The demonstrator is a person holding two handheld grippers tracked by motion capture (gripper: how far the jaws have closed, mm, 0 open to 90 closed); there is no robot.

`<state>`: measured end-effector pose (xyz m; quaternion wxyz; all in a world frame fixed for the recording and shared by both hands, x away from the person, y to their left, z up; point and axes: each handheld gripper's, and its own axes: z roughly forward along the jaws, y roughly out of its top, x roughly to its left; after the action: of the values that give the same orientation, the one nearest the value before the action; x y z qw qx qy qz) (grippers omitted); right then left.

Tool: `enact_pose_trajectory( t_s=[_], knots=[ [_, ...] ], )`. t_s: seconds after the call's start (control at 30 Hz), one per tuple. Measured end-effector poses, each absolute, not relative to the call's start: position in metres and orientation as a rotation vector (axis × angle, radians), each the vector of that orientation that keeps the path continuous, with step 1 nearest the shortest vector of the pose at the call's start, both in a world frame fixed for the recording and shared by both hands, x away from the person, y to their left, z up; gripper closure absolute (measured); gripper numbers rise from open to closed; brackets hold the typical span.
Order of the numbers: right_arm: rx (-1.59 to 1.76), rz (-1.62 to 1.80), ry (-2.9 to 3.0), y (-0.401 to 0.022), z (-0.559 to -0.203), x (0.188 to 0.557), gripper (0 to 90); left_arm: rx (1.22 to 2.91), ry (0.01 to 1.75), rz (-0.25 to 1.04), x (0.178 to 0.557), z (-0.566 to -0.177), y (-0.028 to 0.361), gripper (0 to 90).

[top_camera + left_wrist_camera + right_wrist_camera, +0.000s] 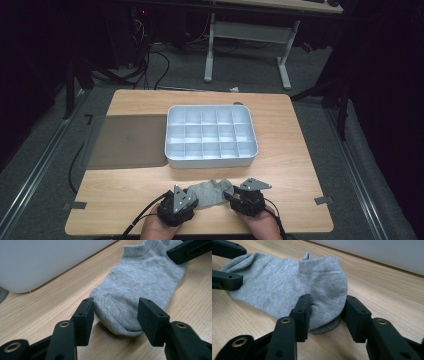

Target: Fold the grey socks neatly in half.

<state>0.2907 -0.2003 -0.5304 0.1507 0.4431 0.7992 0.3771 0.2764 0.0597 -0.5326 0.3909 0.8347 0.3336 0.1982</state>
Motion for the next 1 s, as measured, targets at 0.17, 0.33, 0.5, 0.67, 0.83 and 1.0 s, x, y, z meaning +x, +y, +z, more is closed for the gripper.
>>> enact_pose_trajectory(
  t_s=[0.17,0.33,0.5,0.67,0.83,1.0],
  knots=[
    [1.263,1.087,2.301,-0.2,-0.531,0.29,66.8,2.124,0.85,0.495,0.277,-0.533,0.06,47.6],
    [1.254,1.094,2.314,-0.198,-0.531,0.288,74.9,2.121,0.855,0.486,0.278,-0.533,0.06,47.6],
    [1.233,1.087,2.324,-0.196,-0.53,0.287,80.4,2.119,0.86,0.479,0.279,-0.533,0.061,47.6],
    [1.232,1.101,2.33,-0.198,-0.53,0.287,82.5,2.115,0.868,0.469,0.279,-0.533,0.062,48.0],
    [1.23,1.133,2.313,-0.201,-0.528,0.286,82.9,2.11,0.878,0.446,0.281,-0.533,0.063,48.1],
    [1.236,1.205,2.272,-0.207,-0.522,0.284,82.8,2.113,0.877,0.456,0.28,-0.533,0.062,49.0]
  ],
)
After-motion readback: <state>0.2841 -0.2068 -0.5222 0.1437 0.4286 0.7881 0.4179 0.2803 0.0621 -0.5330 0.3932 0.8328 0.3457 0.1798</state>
